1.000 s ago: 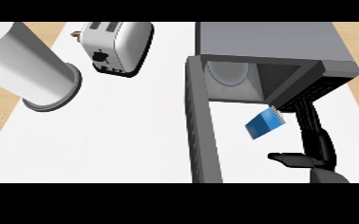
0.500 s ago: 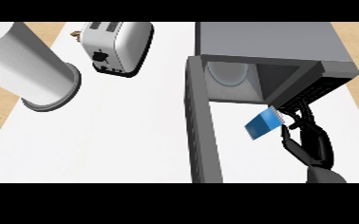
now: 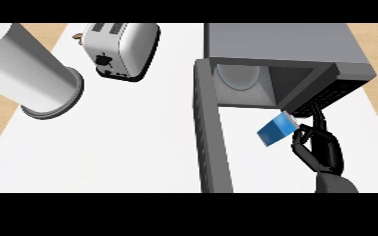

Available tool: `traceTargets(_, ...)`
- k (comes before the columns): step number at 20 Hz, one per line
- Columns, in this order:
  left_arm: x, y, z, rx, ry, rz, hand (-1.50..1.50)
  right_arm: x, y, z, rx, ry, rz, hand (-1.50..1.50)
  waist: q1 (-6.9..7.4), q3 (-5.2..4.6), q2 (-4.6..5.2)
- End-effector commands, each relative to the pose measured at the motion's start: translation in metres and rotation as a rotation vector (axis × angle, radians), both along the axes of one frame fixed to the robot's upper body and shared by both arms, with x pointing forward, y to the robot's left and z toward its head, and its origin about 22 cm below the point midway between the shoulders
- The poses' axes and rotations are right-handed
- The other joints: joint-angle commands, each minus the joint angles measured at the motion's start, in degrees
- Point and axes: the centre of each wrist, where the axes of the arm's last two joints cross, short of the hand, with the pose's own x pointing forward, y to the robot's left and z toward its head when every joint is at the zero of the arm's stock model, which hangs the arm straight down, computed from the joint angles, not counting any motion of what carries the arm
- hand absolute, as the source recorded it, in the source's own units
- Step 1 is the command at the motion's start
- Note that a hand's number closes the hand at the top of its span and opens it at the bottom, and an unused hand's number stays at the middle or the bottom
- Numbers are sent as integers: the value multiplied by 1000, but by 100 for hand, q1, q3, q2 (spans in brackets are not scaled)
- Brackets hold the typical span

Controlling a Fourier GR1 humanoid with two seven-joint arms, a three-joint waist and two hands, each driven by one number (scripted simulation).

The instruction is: Pick up the milk, place it into the microwave and close the microwave

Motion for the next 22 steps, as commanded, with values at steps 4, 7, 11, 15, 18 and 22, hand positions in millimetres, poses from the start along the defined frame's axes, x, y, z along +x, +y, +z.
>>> traceTargets(4,-10,-12,22,-46,-90,-8,-150,21,42,-6,-52,71,152,150,105,160,171)
traceTargets(7,-6,-4,16,-57,-79,-25,-150,36,57,-1,-100,52,154,150,160,164,205)
traceTargets(11,-10,0,19,-55,-81,-14,-150,59,73,15,-146,31,137,150,55,153,177)
traceTargets(15,-18,-3,32,-57,-31,-23,-150,87,75,36,-143,9,132,150,45,157,180)
traceTargets(18,-12,10,27,-53,-55,-8,-150,111,83,55,-171,20,133,150,-10,151,180)
traceTargets(22,-14,12,26,-52,-52,-27,-150,133,81,70,-186,47,126,150,108,160,227)
